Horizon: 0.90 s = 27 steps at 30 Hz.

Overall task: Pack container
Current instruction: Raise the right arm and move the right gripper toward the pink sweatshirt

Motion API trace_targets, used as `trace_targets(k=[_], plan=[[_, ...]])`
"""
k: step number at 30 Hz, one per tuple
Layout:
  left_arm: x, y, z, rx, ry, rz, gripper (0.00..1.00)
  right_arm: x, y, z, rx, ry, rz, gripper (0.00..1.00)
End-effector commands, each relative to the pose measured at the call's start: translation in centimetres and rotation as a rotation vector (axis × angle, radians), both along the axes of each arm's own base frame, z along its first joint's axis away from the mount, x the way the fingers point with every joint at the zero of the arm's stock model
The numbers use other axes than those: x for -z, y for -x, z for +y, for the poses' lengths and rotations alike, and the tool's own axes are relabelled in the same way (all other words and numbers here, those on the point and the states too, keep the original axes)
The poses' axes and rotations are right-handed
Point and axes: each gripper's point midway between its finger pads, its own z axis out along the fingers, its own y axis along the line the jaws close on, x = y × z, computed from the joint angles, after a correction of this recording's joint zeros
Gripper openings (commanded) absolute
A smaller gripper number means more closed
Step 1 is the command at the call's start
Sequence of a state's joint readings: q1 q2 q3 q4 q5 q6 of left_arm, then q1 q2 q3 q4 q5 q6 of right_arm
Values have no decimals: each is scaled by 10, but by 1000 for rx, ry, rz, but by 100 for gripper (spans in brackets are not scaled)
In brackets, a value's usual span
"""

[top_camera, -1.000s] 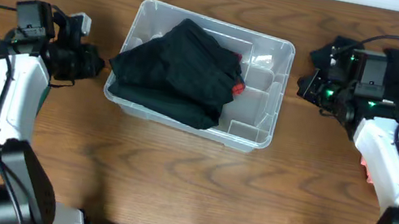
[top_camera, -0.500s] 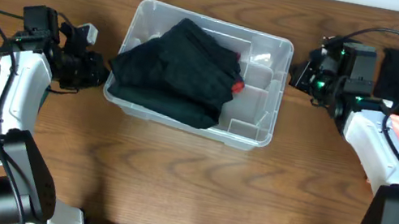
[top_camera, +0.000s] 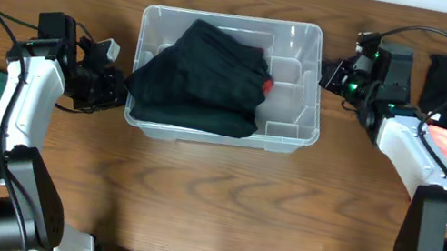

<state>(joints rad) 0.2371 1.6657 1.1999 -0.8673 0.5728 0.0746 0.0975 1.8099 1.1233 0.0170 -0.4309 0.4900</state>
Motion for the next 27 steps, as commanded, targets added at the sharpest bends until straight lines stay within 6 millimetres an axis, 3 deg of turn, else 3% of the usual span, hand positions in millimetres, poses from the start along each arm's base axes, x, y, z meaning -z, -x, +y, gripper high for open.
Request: trace_targets(k=[1, 5, 7, 12, 16, 20, 23, 27], plan=[[2, 3, -6, 3, 24, 19, 6, -12, -5, 23, -58, -33, -23, 1], [6, 4, 10, -19, -76, 28, 6, -21, -9, 15, -48, -23, -27, 1], [1, 4, 26, -61, -159, 25, 6, -30, -9, 2, -33, 12, -16, 1], [-56, -5, 50, -136, -273, -167, 6, -64, 3, -45, 32, 157, 32, 1], [-108, 1, 75, -261, -416, -320, 6, -92, 24, -70, 56, 242, 48, 1], [-150, 20, 91, -337, -538, -428, 6, -116, 54, -78, 32, 286, 38, 1], [-169, 30, 90, -356, -538, -490, 6, -127, 81, -88, 58, 322, 72, 1], [-176, 34, 88, -357, -512, -514, 6, -133, 120, -109, 126, 392, 144, 1]])
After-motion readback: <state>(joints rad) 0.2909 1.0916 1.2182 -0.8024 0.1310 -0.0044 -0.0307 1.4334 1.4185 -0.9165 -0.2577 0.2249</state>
